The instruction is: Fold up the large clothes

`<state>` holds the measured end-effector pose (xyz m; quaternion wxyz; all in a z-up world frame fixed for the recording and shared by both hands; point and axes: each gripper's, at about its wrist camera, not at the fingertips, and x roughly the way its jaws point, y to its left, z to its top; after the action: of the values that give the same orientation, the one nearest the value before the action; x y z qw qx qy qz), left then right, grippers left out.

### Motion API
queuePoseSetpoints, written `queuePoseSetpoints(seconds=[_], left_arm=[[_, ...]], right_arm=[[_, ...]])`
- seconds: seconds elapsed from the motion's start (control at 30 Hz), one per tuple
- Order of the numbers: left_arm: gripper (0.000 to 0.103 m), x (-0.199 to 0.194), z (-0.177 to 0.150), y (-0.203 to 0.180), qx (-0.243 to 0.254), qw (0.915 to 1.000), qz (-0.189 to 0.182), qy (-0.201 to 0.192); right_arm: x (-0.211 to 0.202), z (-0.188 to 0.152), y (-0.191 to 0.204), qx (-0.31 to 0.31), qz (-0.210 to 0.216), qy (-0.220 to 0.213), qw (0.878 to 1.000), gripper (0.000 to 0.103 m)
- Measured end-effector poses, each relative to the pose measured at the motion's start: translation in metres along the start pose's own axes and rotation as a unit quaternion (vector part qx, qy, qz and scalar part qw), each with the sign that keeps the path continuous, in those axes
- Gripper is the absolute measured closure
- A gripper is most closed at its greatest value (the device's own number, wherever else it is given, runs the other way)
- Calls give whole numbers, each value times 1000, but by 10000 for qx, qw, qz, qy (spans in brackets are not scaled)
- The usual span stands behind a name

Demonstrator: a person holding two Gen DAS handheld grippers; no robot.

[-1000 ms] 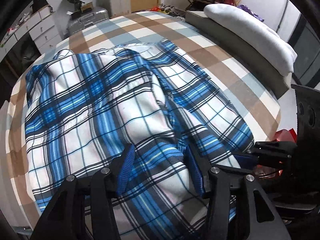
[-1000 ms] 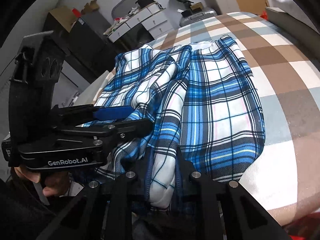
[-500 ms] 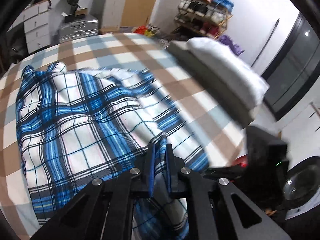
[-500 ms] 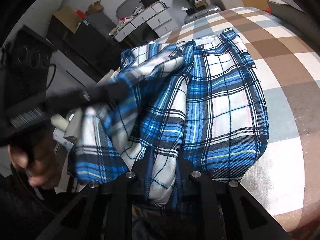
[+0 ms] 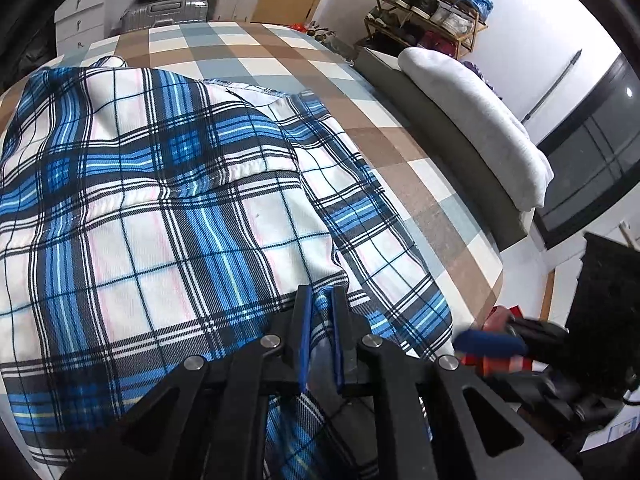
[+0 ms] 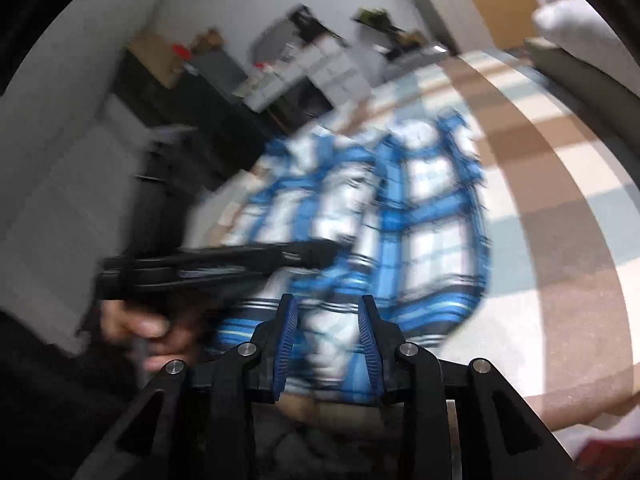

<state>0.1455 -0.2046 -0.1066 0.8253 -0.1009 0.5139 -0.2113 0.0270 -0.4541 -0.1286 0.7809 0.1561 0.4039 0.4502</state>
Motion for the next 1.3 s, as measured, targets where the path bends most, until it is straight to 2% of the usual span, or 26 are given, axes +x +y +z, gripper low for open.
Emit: queuePoseSetpoints(seconds=[0.07, 0.13, 0.23, 0.37, 0.4, 0.43, 0.5, 0.53, 0.6, 0.63, 0.7, 0.83, 0.9, 0.97, 1.0, 1.03, 1.1, 1.13, 1.23, 1.3], left_arm=[[99, -4, 0, 1, -43, 9999, -89, -55], [99, -9, 3, 3, 36, 9999, -107, -126], [99, -8, 4, 4, 62, 9998, -85, -138], [98, -10, 3, 7, -13, 9993, -287, -220], [98, -13, 3, 6, -1, 9991, -316, -298], [98, -15, 4, 6, 10, 9987, -335, -381], [99, -20, 6, 6, -3, 9981, -313, -525], [99, -23, 7, 6, -16, 9979, -324, -558], [98, -31, 6, 5, 22, 9973, -344, -646], [98, -36, 5, 2, 105, 9971, -282, -695], [98, -45, -2, -4, 397, 9962, -133, -769], [98, -51, -21, -10, 873, 9938, 7, -692], [98, -44, -31, -12, 986, 9937, 82, -532], [99, -36, -40, -13, 1041, 9939, 38, -370], [99, -32, -45, -14, 1092, 9934, 79, -347], [99, -30, -48, -16, 1164, 9924, 121, -370], [99, -28, -51, -16, 1205, 9917, 181, -401], [99, -28, -49, -13, 1144, 9925, 143, -413], [98, -36, -48, -11, 1017, 9930, 12, -608], [95, -37, -48, -10, 1023, 9929, -67, -604]], right_arm=[[12, -3, 8, -198, 87, 192, 9996, 64], [30, -8, 10, -206, 144, 423, 9988, 65], [49, -14, 9, -189, 1, 731, 9971, 96], [9, -6, 16, -20, 528, 165, 9985, 101], [5, -6, 9, 140, 597, 170, 9980, 101], [9, -9, 3, 250, 517, 274, 9980, 101], [31, -24, -17, 609, -12, 820, 9948, 101], [38, -30, -25, 777, -110, 955, 9923, 102], [36, -32, -27, 926, -48, 853, 9920, 103], [33, -31, -21, 812, -133, 859, 9929, 102], [26, -25, -11, 604, -206, 780, 9949, 94], [12, -2, -6, 598, 337, 186, 9975, 59], [23, 14, -14, 774, 376, 87, 9963, 59], [41, 21, -20, 1007, 330, 177, 9942, 59], [51, 24, -28, 1140, 355, 280, 9925, 60], [62, 27, -36, 1296, 325, 407, 9902, 66], [80, 29, -42, 1574, 322, 491, 9858, 83], [82, 33, -38, 1522, 309, 443, 9869, 98], [67, 42, -6, 716, 206, 81, 9972, 98], [70, 43, 0, 431, -181, 202, 9987, 99]])
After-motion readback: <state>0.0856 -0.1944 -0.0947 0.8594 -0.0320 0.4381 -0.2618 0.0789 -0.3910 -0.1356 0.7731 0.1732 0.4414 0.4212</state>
